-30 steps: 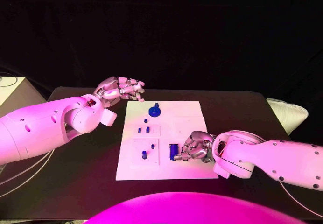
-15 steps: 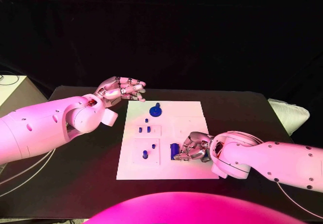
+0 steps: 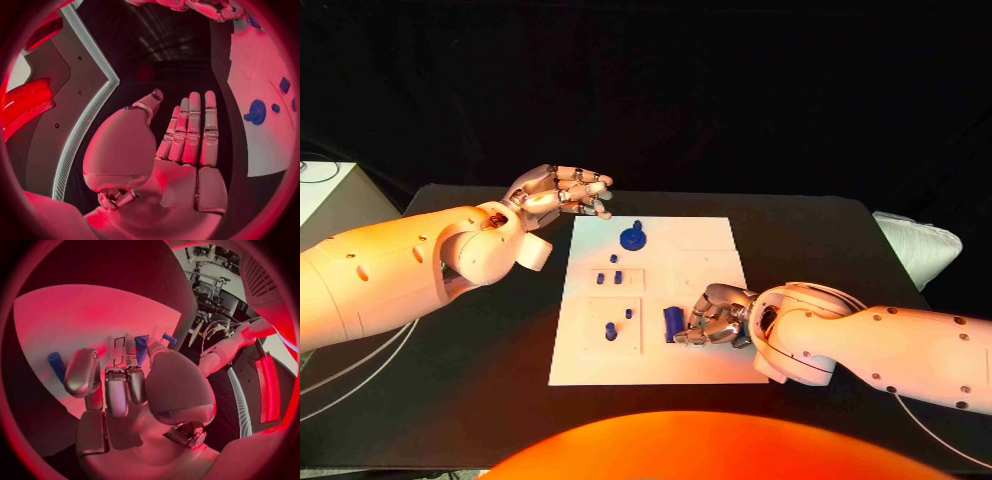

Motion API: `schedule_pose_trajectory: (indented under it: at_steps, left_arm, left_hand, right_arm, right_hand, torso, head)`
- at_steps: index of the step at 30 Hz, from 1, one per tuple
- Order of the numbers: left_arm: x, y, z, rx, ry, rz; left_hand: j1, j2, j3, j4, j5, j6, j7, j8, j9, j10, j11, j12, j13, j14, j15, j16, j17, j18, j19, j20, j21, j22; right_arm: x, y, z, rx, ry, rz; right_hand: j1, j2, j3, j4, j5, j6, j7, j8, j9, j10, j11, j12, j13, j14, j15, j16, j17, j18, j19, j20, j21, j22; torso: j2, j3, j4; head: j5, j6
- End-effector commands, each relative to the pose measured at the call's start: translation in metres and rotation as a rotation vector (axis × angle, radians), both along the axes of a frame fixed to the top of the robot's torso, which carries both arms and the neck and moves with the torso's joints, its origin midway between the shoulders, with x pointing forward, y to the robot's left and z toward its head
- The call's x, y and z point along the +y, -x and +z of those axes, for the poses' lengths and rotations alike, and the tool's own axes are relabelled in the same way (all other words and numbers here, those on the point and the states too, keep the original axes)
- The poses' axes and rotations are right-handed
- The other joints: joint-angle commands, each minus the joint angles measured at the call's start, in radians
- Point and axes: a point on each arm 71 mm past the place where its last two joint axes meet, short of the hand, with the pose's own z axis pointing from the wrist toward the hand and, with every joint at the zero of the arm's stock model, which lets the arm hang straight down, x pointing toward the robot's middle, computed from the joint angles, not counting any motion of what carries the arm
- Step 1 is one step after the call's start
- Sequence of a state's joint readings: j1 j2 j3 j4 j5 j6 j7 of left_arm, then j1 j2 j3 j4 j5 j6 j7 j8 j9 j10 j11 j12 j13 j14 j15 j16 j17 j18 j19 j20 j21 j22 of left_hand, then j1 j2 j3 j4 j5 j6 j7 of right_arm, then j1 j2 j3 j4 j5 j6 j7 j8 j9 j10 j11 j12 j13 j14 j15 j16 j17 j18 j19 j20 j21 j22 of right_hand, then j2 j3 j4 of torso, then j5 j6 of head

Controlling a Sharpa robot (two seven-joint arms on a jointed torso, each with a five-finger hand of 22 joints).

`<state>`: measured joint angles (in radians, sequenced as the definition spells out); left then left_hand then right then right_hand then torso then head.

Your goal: Assemble the parts on the task board

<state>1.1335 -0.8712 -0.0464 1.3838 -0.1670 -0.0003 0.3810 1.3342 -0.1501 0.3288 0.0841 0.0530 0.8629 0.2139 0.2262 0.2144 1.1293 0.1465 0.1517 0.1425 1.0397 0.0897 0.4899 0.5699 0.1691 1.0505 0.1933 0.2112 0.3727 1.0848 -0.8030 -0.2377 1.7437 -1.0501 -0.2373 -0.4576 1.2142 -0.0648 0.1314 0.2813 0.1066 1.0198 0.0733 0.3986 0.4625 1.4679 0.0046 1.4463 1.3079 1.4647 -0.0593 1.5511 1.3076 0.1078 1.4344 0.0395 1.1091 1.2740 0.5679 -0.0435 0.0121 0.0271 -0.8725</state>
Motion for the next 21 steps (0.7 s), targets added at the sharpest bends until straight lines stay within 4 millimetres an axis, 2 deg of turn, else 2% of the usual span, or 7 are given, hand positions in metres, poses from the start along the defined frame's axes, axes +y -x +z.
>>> schedule_pose_trajectory:
  at_steps: [1, 6, 10, 21]
  left_arm:
    - [-0.0022, 0.0008, 0.0008, 0.001, 0.010, -0.024]
    - [-0.0016, 0.0009, 0.0006, 0.002, 0.009, -0.025]
    - [-0.0014, 0.0009, 0.0005, 0.006, 0.011, -0.025]
    - [-0.0005, 0.0008, 0.0003, 0.009, 0.011, -0.023]
  left_hand:
    - [0.008, -0.001, 0.006, 0.001, -0.003, -0.003, 0.003, 0.007, 0.000, -0.005, 0.000, 0.006, 0.001, -0.005, -0.001, 0.007, 0.000, 0.012, 0.003, 0.003, 0.005, 0.001]
    - [0.009, -0.002, 0.007, 0.000, -0.003, -0.004, 0.003, 0.007, 0.000, -0.005, 0.000, 0.007, 0.001, -0.006, -0.001, 0.007, 0.000, 0.012, 0.005, 0.002, 0.006, 0.002]
    - [0.009, -0.002, 0.007, 0.000, -0.003, -0.004, 0.003, 0.007, 0.000, -0.005, 0.000, 0.007, 0.001, -0.006, -0.001, 0.007, 0.000, 0.012, 0.005, 0.002, 0.006, 0.002]
    - [0.010, -0.002, 0.008, 0.000, -0.003, -0.004, 0.003, 0.007, 0.000, -0.006, 0.000, 0.008, 0.001, -0.006, -0.001, 0.008, 0.000, 0.012, 0.005, 0.002, 0.007, 0.002]
  right_arm:
    - [0.0038, 0.0022, 0.0008, -0.028, 0.020, 0.066]
    - [0.0042, 0.0019, 0.0014, -0.062, 0.042, 0.097]
    - [0.0037, 0.0017, 0.0021, -0.079, 0.047, 0.103]
    - [-0.0053, 0.0028, 0.0077, -0.123, 0.009, 0.076]
  right_hand:
    - [0.003, -0.025, -0.008, -0.001, 0.003, 0.002, -0.001, 0.002, -0.002, 0.036, -0.007, -0.002, 0.175, 0.098, -0.007, 0.004, 0.226, -0.018, 0.001, 0.001, -0.012, -0.006]
    - [0.005, -0.057, -0.021, -0.001, -0.018, 0.000, 0.002, 0.003, -0.004, 0.032, -0.005, -0.009, 0.171, 0.096, -0.005, 0.002, 0.221, -0.016, -0.005, 0.003, -0.026, -0.013]
    - [0.005, -0.077, -0.033, 0.002, -0.037, -0.001, 0.002, 0.005, -0.004, 0.030, -0.004, -0.012, 0.170, 0.096, -0.004, 0.002, 0.220, -0.015, -0.006, 0.004, -0.031, -0.014]
    - [0.005, -0.085, -0.039, 0.004, -0.045, -0.001, 0.002, 0.006, -0.004, 0.030, -0.003, -0.011, 0.171, 0.096, -0.004, 0.002, 0.221, -0.016, -0.005, 0.004, -0.028, -0.012]
  torso:
    - [0.000, 0.0011, 0.0004]
    - [0.000, -0.0003, 0.0000]
    - [0.000, 0.0003, -0.0001]
    - [0.000, 0.0014, 0.0000]
  head:
    - [0.000, 0.000]
    - [0.001, 0.000]
    - [-0.001, 0.000]
    - [0.003, 0.000]
